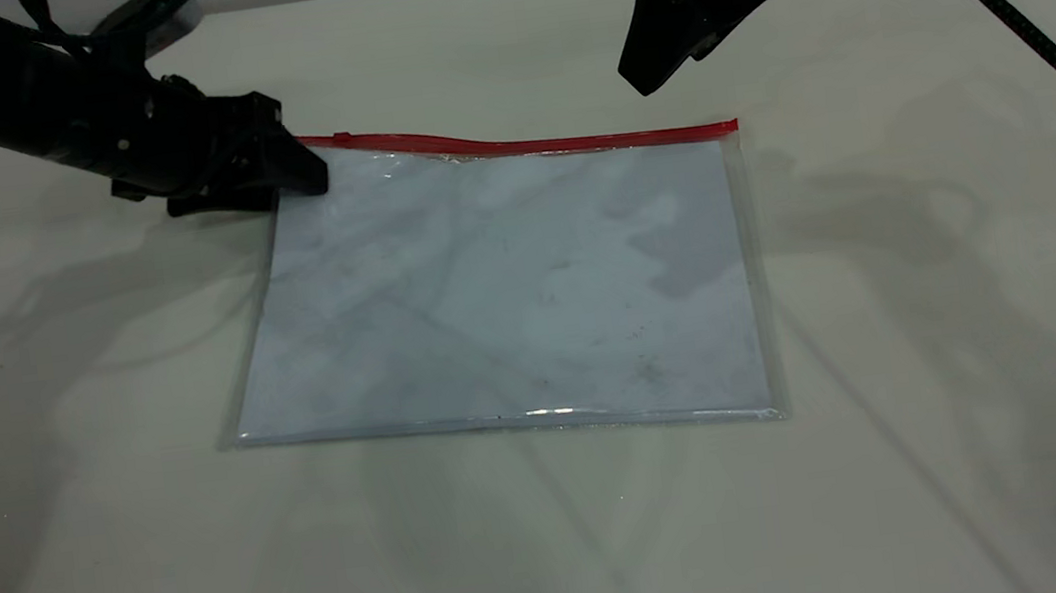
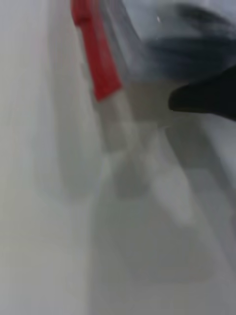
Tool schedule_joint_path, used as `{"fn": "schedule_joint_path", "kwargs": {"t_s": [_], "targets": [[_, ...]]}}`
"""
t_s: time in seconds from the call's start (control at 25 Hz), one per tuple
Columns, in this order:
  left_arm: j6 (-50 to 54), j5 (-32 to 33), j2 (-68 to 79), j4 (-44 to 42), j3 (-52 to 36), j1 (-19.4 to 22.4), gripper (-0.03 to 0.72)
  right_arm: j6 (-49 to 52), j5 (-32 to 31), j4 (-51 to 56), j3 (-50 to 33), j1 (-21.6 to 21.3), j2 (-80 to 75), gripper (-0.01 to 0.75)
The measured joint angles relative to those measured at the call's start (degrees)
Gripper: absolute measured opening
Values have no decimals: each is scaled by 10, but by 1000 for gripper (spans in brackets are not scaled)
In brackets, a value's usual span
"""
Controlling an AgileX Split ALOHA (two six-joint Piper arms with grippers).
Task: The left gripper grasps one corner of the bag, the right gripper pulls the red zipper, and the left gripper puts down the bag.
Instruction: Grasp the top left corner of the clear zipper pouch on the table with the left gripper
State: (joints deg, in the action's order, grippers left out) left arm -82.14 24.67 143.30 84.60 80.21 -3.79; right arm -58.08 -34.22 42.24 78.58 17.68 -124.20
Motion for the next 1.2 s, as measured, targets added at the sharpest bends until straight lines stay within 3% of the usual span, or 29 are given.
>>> {"fn": "schedule_joint_path", "kwargs": {"t_s": [0.24, 0.56, 0.68, 0.88, 1.04, 1.2], "targets": [[-58, 13, 9, 58, 1, 0, 536, -1, 0, 0, 0, 0, 0, 585], [-63, 44, 25, 62, 1, 0, 518, -3, 0, 0, 0, 0, 0, 585], [-78, 60, 25, 62, 1, 0, 421, -3, 0, 0, 0, 0, 0, 585], [-165, 87, 24, 61, 1, 0, 82, -4, -10, 3, 0, 0, 0, 585], [-264, 118, 3, 32, 1, 0, 53, -40, -34, 35, 2, 0, 0, 585], [-361, 157, -42, -71, 1, -1, 53, -107, -81, 83, 27, 0, -1, 585]]}}
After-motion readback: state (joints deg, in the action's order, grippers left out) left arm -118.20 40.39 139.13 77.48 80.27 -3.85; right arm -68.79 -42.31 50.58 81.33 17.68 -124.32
